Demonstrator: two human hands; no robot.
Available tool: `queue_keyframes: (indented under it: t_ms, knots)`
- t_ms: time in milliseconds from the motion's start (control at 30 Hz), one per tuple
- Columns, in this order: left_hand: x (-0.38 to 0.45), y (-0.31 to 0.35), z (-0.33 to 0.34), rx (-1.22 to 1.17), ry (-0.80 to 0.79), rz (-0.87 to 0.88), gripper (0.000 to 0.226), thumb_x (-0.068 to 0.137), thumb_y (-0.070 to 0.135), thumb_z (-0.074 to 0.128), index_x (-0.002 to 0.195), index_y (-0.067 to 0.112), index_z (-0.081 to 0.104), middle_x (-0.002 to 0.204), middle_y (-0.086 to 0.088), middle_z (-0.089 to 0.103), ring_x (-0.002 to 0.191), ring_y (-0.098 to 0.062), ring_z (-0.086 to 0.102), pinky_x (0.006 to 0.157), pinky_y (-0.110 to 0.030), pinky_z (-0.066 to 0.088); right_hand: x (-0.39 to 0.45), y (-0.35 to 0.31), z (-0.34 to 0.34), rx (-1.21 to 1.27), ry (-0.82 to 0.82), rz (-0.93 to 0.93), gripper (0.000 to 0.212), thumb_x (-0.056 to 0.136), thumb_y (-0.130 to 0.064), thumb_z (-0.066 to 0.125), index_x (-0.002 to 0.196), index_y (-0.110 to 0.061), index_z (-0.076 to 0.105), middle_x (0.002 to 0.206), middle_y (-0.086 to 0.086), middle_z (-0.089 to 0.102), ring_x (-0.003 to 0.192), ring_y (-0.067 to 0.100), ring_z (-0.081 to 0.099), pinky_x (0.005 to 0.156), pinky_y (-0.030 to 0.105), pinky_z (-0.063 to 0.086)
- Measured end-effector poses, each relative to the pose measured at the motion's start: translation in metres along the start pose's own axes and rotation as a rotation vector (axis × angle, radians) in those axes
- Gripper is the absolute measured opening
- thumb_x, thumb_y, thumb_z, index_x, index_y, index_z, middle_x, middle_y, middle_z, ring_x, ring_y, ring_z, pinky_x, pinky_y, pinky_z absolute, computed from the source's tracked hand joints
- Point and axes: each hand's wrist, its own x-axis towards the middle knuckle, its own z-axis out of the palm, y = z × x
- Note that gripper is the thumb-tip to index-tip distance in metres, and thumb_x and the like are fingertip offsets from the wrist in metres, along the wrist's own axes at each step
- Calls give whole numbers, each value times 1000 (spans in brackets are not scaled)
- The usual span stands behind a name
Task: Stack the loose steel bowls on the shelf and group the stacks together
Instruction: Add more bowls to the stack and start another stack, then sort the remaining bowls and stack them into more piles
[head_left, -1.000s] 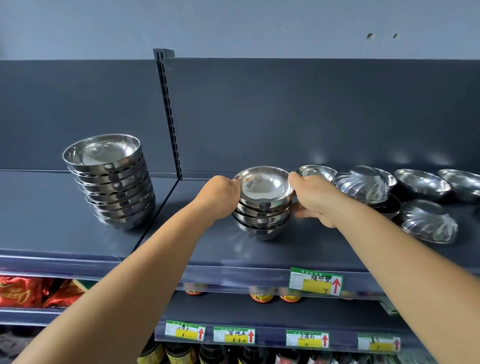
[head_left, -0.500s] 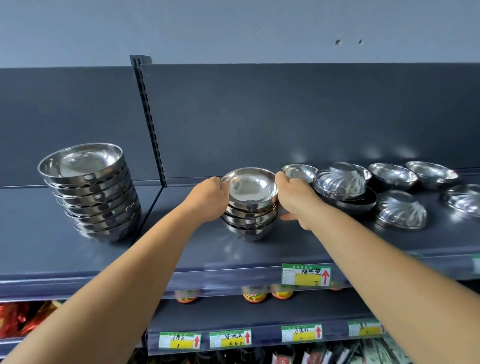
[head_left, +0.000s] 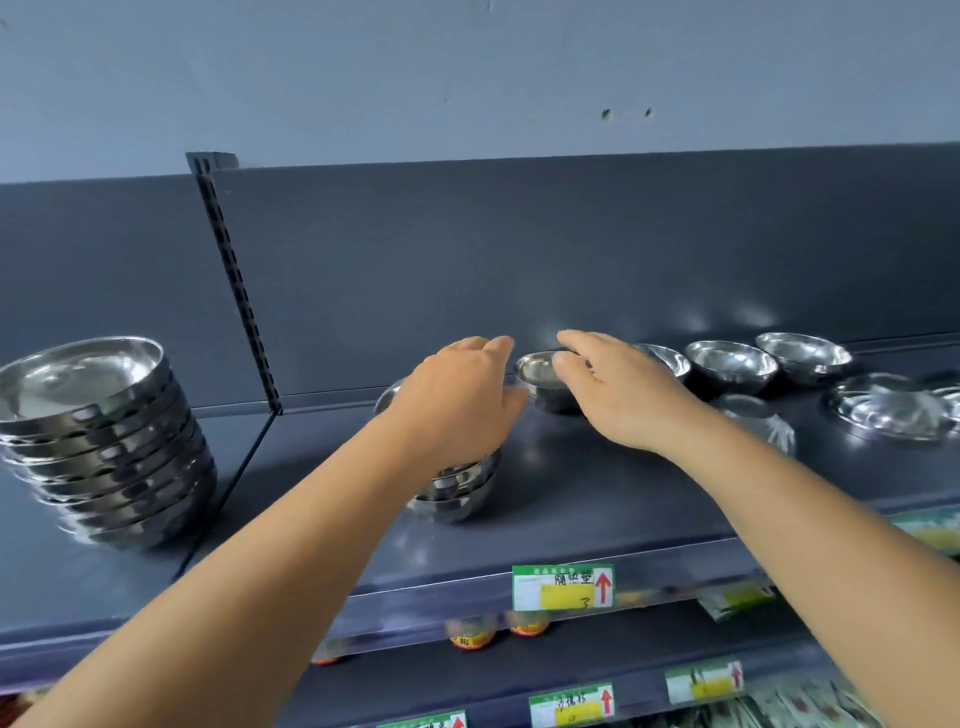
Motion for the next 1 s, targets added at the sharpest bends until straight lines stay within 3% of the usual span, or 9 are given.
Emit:
queue_keyframes:
  t_ms: [67,233,367,533,733,833,1000]
  knots:
    - [10,17,9,2,-13,42,45,96,34,47,134,9,43,135,-5,52,123,-24,48,96,-36,43,0,22,-13,-23,11,-5,49,101,-38,32,145,-19,38,153,-3,36,137,18,36,107,32,28]
    - [39,60,40,-33,-81,95,68,92,39,54,150,19,25,150,0,39,137,-22,38,104,-34,37,3,82,-37,-43,-13,14,50,98,-40,39,144,-20,39,152,-4,38,135,18,39,107,34,31]
    - [64,86,66,-56,-150,49,86,84,42,65,152,24,16,152,1,33,138,-24,35,105,-42,41,7,122,-51,-50,-65,2,46,98,-36,42,142,-21,41,148,-3,42,130,18,42,97,30,33]
    - [83,100,88,24,-170,12,103,75,40,75,153,27,10,157,-3,20,144,-24,21,112,-39,32,18,160,-55,-62,-172,11,56,97,-38,43,149,-22,29,155,-2,32,138,20,35,108,36,30]
    - [90,96,98,124,-200,-22,102,78,25,75,154,27,6,162,2,5,150,-21,6,114,-39,32,30,182,-48,-54,-292,-2,53,97,-36,45,146,-19,33,144,6,47,126,26,48,101,39,41]
    - [93,95,104,122,-181,-27,102,78,24,75,153,27,6,162,8,5,150,-21,7,111,-38,37,34,186,-45,-63,-348,8,49,96,-37,46,140,-17,38,134,8,56,114,26,57,97,40,45]
    - [95,92,110,134,-161,-21,105,77,21,75,153,30,4,160,10,5,148,-23,16,99,-40,48,39,188,-38,-60,-398,32,48,93,-40,49,131,-12,44,125,10,61,114,28,54,97,42,45]
